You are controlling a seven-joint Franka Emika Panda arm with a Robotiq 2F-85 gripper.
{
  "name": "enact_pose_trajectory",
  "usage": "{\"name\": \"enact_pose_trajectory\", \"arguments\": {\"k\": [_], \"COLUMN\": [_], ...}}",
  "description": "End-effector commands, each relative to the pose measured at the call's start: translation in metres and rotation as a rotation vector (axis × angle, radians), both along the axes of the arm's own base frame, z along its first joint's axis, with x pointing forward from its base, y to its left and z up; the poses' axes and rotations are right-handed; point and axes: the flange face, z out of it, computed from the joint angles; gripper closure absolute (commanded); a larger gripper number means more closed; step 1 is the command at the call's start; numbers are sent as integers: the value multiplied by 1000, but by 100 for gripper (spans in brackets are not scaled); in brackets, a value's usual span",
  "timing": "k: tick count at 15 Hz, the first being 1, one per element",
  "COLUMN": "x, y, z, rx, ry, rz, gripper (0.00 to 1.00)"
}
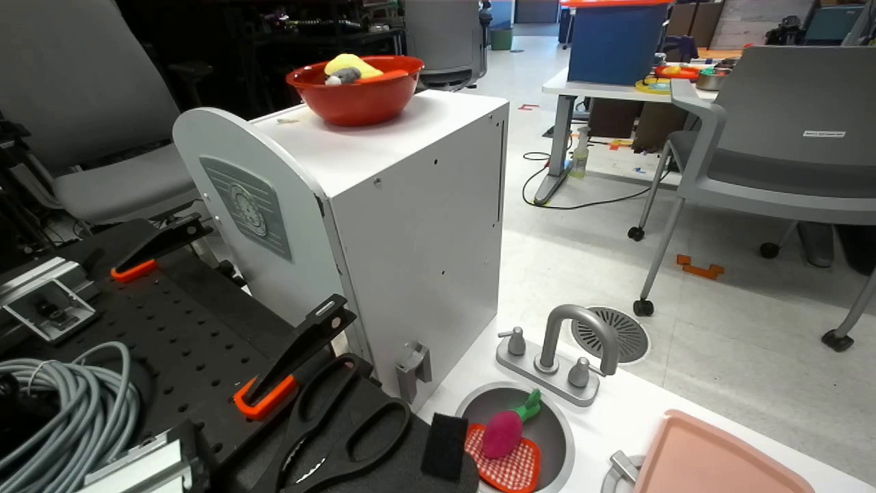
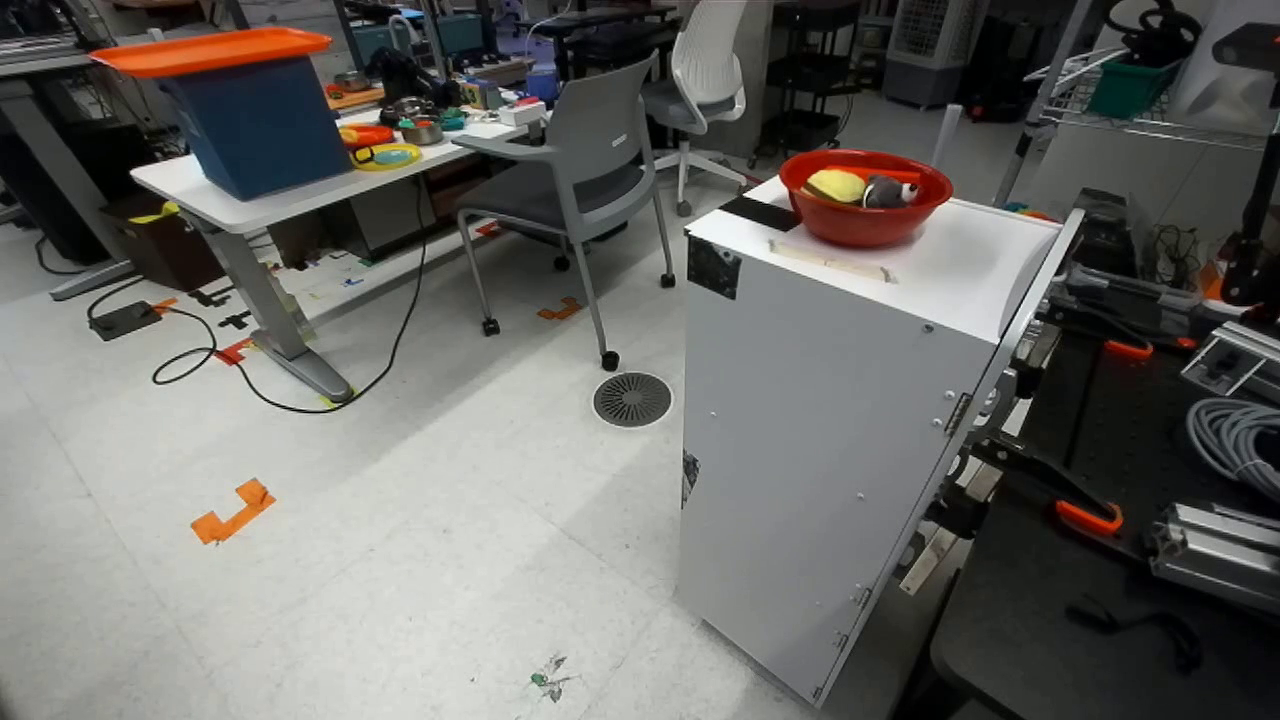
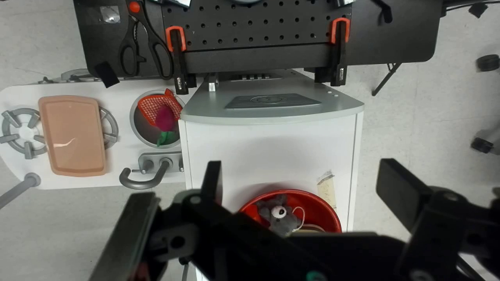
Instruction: Remove the gray doll out of the bowl
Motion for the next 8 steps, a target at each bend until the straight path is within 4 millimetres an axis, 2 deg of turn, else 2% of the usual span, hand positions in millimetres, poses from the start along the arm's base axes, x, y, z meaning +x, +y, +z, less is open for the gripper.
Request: {"name": "enact_pose_trajectory", "arguments": {"k": [1,4,8], "x": [0,4,19], "y": [0,-13,-41], "z": [1,-1,-8], "rx": [0,3,35], "ry": [1,14,58], "rz": [0,-23,-68], "gripper": [0,0,0]}}
